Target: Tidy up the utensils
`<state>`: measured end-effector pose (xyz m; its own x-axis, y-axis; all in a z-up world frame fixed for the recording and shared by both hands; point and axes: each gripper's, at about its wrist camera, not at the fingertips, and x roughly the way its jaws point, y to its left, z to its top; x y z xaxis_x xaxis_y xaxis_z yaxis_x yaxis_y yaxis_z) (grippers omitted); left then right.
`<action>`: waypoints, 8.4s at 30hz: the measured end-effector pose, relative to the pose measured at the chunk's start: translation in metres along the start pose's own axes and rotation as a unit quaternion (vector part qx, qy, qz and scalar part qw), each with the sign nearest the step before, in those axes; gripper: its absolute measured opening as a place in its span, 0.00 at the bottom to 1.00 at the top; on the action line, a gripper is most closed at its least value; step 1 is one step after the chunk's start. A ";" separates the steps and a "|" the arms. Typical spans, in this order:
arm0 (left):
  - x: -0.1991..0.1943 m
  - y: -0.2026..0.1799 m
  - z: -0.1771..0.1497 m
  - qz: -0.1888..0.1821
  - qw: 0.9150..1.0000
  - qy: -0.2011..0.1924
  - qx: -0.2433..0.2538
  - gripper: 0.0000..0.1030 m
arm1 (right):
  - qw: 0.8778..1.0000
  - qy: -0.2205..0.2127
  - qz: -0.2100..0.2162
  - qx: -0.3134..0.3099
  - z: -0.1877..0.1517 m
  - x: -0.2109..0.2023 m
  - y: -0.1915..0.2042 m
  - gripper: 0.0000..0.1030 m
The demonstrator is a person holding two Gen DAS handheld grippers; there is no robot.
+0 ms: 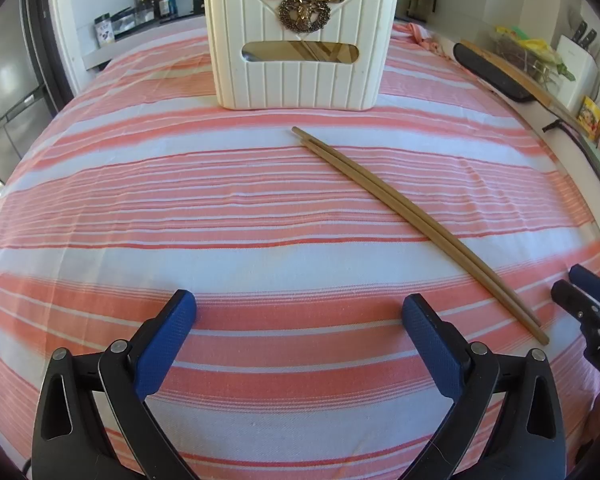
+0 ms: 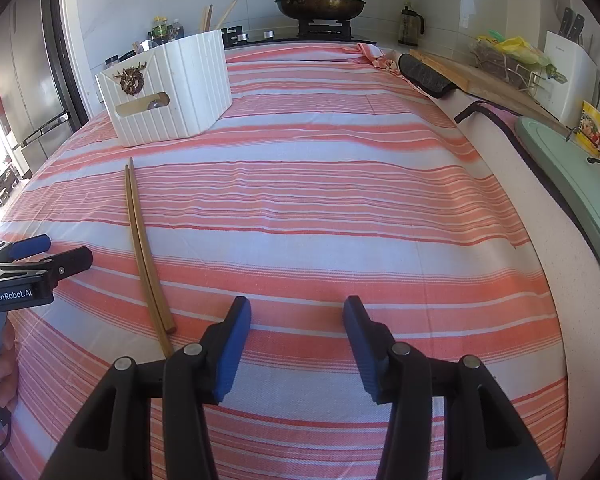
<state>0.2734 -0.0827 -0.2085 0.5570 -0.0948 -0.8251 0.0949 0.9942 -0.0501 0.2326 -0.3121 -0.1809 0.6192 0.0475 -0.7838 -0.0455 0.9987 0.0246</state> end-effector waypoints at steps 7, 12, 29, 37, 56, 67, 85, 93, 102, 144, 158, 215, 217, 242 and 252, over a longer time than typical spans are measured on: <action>-0.008 0.020 -0.003 -0.014 0.999 -0.008 -0.045 0.99 | 0.999 -0.001 0.027 0.018 0.001 -0.003 -0.008 0.49; -0.015 0.041 -0.012 -0.003 0.998 -0.012 -0.062 0.99 | 0.996 0.013 0.090 0.008 0.007 -0.012 0.001 0.49; -0.020 0.057 -0.012 -0.028 0.995 -0.005 -0.095 0.99 | 0.966 0.083 0.245 -0.018 0.008 -0.004 0.079 0.21; -0.006 0.004 0.011 -0.065 0.995 0.027 -0.074 0.99 | 0.982 0.062 0.178 0.005 -0.001 -0.012 0.047 0.24; 0.001 -0.024 0.012 0.032 0.999 0.009 -0.014 0.75 | 0.992 0.023 0.125 0.002 -0.015 -0.039 0.020 0.32; -0.012 0.018 0.007 -0.010 1.000 0.013 -0.010 0.06 | 0.984 0.064 0.127 -0.112 0.030 0.008 0.100 0.32; -0.023 0.084 -0.006 -0.010 0.997 0.012 -0.069 0.23 | 0.996 0.075 0.026 -0.043 -0.020 -0.032 0.059 0.09; -0.022 0.079 -0.002 0.004 0.999 0.011 -0.035 0.86 | 0.997 0.048 0.044 -0.033 -0.007 -0.028 0.055 0.60; -0.014 0.073 -0.013 0.027 1.000 0.007 -0.004 0.96 | 0.996 0.045 0.030 -0.073 -0.010 -0.009 0.069 0.62; 0.020 0.085 0.093 -0.056 0.995 0.070 0.045 0.03 | 0.984 0.117 0.089 -0.096 0.126 0.063 0.085 0.06; -0.163 0.122 0.096 -0.172 0.977 -0.129 0.002 0.03 | 0.980 -0.103 0.155 -0.065 0.145 -0.124 0.067 0.06; -0.155 0.046 0.100 0.027 0.981 -0.192 -0.009 0.99 | 0.983 -0.162 0.069 -0.057 0.154 -0.131 0.101 0.86; -0.166 0.042 0.091 0.034 0.979 -0.202 -0.007 0.99 | 0.983 -0.163 0.058 -0.061 0.139 -0.142 0.103 0.87; -0.258 0.022 0.033 0.074 0.970 -0.230 -0.001 1.00 | 0.977 -0.210 0.004 -0.042 0.080 -0.241 0.118 0.87; -0.274 0.017 0.027 0.077 0.969 -0.234 0.001 1.00 | 0.975 -0.219 0.008 -0.044 0.073 -0.258 0.120 0.87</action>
<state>0.1442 -0.0413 0.0321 0.8775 0.0426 -0.4777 -0.0181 0.9983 0.0557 0.1251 -0.2033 0.0696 0.8924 0.0861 -0.4429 -0.1131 0.9930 -0.0348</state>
